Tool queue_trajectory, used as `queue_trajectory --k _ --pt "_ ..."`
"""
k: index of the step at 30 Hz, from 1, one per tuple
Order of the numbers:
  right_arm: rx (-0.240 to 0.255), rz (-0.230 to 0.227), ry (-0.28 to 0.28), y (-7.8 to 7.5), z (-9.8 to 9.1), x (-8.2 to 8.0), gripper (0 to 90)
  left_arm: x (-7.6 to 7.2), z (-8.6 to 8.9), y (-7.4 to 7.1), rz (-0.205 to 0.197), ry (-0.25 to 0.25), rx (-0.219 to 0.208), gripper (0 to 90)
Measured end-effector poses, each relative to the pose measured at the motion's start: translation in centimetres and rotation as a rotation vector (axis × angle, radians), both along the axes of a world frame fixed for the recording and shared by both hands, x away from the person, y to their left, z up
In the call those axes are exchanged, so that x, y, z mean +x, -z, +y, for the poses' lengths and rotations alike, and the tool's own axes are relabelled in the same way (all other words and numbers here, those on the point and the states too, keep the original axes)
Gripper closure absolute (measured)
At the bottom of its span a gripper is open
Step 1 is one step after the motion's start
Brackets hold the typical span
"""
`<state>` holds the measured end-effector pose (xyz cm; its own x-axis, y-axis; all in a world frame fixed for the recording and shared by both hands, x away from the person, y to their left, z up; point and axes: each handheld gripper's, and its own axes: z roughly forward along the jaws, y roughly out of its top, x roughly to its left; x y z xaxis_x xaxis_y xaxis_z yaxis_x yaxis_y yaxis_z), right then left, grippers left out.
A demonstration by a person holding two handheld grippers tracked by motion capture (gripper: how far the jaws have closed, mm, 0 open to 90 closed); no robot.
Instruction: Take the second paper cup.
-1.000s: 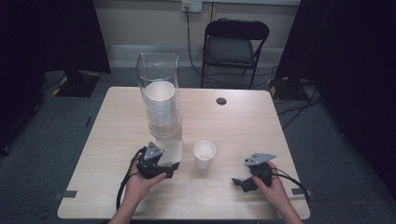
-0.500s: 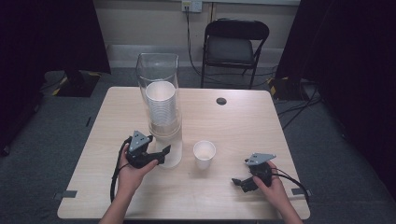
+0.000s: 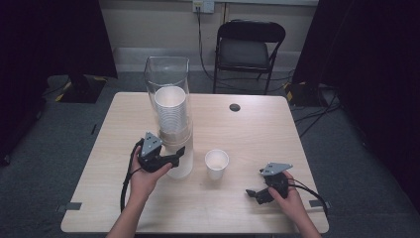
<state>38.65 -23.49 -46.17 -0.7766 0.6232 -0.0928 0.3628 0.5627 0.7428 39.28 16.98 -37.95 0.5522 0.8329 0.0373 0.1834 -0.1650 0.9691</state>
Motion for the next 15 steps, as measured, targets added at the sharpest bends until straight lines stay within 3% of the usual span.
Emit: queue_trajectory --k 10,15 --pt "0.000 0.000 0.000 0.00 0.00 0.00 1.1 0.31 -0.47 0.13 -0.068 -0.040 0.025 27.9" --pt "0.000 0.000 0.000 0.00 0.00 0.00 1.1 0.42 -0.42 0.20 -0.056 -0.037 0.022 32.8"
